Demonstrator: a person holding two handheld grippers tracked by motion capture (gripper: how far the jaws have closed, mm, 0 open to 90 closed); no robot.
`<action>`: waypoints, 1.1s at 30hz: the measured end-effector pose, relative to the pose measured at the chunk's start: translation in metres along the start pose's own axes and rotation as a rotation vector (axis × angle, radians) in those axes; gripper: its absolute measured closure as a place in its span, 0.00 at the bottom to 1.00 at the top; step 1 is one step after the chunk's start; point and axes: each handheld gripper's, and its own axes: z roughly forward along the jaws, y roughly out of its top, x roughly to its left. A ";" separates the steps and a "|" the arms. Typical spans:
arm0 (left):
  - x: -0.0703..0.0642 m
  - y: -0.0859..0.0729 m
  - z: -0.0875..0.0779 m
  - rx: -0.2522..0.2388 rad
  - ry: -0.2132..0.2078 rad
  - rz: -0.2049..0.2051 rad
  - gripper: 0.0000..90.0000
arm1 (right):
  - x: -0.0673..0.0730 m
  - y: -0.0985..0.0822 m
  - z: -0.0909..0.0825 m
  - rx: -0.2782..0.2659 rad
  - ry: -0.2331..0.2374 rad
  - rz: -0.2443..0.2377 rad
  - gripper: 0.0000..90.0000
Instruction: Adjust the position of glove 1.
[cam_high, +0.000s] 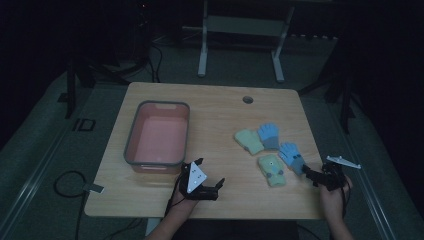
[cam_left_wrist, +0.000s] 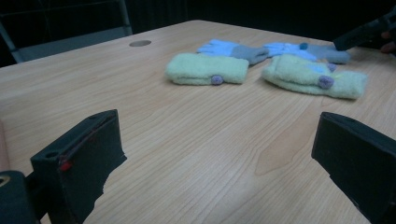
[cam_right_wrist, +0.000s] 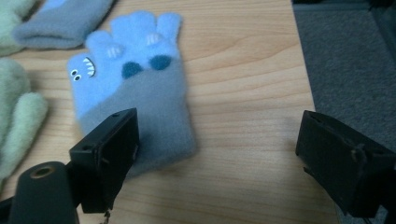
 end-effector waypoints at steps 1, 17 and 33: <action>0.000 0.000 0.000 0.000 -0.002 0.002 0.02 | 0.000 0.001 -0.001 0.007 0.010 0.002 0.15; 0.001 0.000 0.000 -0.001 -0.006 -0.008 0.02 | 0.017 0.028 -0.015 0.082 0.059 -0.117 0.15; 0.001 0.000 0.000 -0.004 -0.008 -0.010 0.02 | 0.017 0.050 -0.027 0.057 0.068 -0.118 0.15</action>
